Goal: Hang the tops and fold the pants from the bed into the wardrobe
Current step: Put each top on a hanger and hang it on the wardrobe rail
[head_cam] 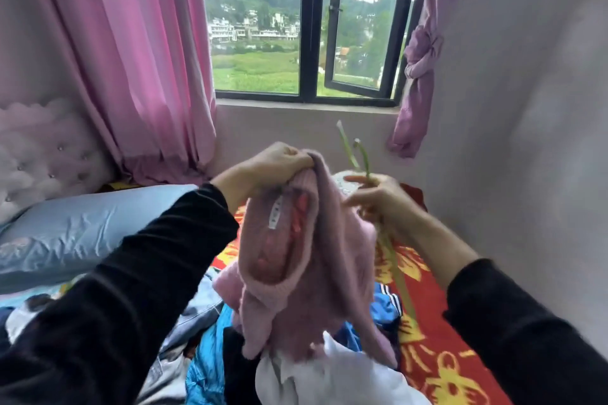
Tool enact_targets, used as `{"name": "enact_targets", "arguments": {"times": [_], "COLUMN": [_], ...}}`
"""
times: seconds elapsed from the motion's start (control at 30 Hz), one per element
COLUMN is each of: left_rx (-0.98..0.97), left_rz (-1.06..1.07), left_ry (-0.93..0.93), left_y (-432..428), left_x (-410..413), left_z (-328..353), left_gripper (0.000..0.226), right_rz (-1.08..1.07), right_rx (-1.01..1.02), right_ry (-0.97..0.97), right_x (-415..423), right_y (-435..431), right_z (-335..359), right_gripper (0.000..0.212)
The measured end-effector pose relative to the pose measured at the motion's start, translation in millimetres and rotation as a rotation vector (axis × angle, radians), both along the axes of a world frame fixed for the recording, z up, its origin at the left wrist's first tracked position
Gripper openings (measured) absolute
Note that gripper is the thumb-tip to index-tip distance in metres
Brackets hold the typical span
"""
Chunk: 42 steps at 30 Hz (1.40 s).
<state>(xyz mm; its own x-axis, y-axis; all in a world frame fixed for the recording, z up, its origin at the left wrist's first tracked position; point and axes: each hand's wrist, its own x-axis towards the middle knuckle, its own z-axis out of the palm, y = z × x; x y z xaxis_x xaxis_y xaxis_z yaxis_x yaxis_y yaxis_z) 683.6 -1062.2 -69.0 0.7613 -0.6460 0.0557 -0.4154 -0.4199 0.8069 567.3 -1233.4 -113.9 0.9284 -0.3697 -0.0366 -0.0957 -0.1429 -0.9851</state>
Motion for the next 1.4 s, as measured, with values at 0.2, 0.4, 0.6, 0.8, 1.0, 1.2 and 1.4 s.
{"name": "enact_targets", "arguments": {"times": [0.2,0.4,0.6,0.8,1.0,1.2,1.4], "left_rx": [-0.101,0.166,0.482,0.314,0.246,0.255,-0.038], "left_rz": [-0.079,-0.172,-0.138,0.047,0.148,0.253,0.362], "left_ry": [0.244,0.315,0.596,0.469,0.387,0.168,0.567], "left_y": [-11.5,47.8,59.7,25.8,14.5,5.2,38.2], "left_x": [-13.4,-4.4,-58.2,-74.1,-79.9,-78.8,-50.4], "left_z": [-39.8,-88.5,-161.4,-164.5,-156.1,-151.4,-144.4], "left_gripper": [0.037,0.049,0.071,0.091,0.096,0.048,0.017], "right_rz": [-0.148,-0.388,-0.446,-0.451,-0.434,-0.422,-0.546], "right_rx": [0.062,-0.056,0.022,-0.003,-0.155,-0.212,-0.1], "right_ry": [0.045,-0.057,-0.053,-0.057,-0.094,-0.099,-0.175], "right_x": [2.2,17.2,37.4,43.6,38.8,35.0,28.7], "right_y": [32.9,20.7,29.2,39.4,38.8,39.0,11.4], "right_z": [-64.7,-39.2,-29.7,-5.1,6.0,9.4,29.6], "right_gripper": [0.019,0.026,0.019,0.021,0.027,0.03,0.026]}}
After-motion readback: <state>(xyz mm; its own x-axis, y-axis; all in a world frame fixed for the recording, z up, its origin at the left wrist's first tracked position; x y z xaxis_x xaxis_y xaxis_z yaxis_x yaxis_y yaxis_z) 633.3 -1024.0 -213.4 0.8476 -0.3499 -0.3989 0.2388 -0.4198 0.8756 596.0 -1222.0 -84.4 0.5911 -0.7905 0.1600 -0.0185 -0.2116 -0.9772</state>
